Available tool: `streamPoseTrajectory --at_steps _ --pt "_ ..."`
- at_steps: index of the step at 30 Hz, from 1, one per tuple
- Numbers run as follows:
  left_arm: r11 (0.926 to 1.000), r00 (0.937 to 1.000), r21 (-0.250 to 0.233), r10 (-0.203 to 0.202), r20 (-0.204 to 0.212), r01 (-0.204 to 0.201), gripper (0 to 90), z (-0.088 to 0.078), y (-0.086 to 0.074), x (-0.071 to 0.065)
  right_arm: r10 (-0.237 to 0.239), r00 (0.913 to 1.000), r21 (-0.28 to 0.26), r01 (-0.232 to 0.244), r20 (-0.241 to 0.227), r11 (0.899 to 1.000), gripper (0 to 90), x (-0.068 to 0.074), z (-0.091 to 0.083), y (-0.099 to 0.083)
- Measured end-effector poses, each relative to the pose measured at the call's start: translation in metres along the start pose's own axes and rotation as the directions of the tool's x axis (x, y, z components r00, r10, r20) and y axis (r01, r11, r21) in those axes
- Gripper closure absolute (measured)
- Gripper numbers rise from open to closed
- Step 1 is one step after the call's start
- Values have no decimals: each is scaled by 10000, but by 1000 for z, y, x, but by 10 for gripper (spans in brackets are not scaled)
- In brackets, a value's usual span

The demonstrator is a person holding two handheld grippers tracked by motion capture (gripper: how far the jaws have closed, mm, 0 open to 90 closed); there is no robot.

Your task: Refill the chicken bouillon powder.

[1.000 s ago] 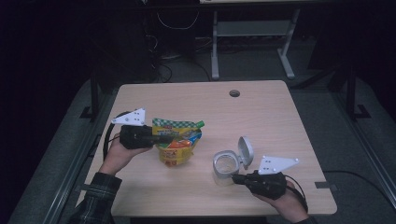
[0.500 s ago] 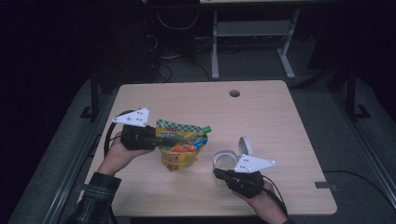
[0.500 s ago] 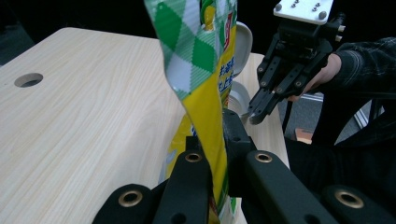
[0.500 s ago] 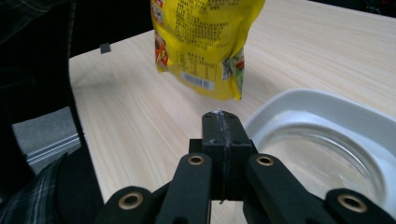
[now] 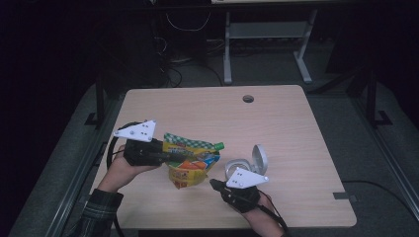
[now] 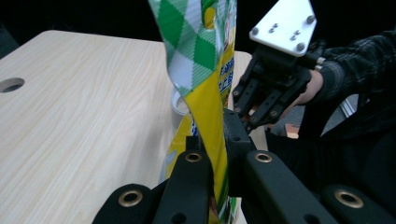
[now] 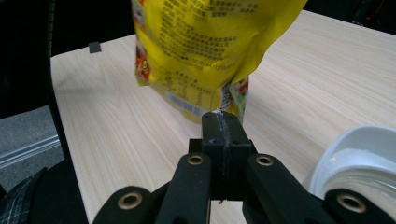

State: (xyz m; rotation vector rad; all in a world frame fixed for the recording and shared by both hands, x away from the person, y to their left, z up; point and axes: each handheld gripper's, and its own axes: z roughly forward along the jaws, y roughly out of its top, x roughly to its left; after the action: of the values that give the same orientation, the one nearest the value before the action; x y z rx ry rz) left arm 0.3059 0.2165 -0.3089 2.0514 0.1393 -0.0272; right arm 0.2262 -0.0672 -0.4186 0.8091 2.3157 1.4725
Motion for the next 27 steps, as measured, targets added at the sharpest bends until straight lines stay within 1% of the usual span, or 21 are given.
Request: streamPoseTrajectory --at_steps 2,4,7,9,11,12,15,16,18,19,22,27 --pt "10000 10000 26 40 51 -40 895 -1 1 -2 12 10000 -11 -12 49 10000 900 1 2 0" --pt "10000 10000 20 34 80 -34 896 -1 1 -3 5 9998 -74 -3 217 10000 900 2 4 1" --pt "10000 9999 43 8 122 -9 896 -1 1 -5 33 9981 -171 -23 612 9999 900 5 7 1" --pt "10000 9999 48 4 133 -5 896 0 0 -4 129 9965 -118 -120 827 9999 900 5 8 1" --pt "10000 9999 43 -20 128 19 896 1 -1 -4 102 9960 -133 -91 891 9999 900 5 10 2" --pt "9999 9999 90 -46 157 45 896 1 -1 -3 126 9955 -44 -123 944 9999 900 5 11 3" --pt "9999 9999 135 -95 142 93 896 3 0 -3 105 9941 12 -107 1078 9999 900 8 17 2" --pt "9998 9999 212 -69 117 66 897 4 0 -2 -9 9929 40 4 1188 10000 900 9 19 2" --pt "9995 9999 289 -143 67 141 897 5 1 -2 -36 9919 67 27 1266 10000 900 11 22 2" --pt "9994 9998 298 -190 49 188 897 5 1 -2 -97 9903 65 89 1389 9999 900 12 23 2" --pt "9989 9997 400 -237 -44 239 899 6 2 -1 -81 9868 83 68 1618 9999 900 15 26 1" --pt "9965 9993 765 -328 -181 341 900 9 7 -1 -79 9866 177 51 1631 9998 900 19 34 0"
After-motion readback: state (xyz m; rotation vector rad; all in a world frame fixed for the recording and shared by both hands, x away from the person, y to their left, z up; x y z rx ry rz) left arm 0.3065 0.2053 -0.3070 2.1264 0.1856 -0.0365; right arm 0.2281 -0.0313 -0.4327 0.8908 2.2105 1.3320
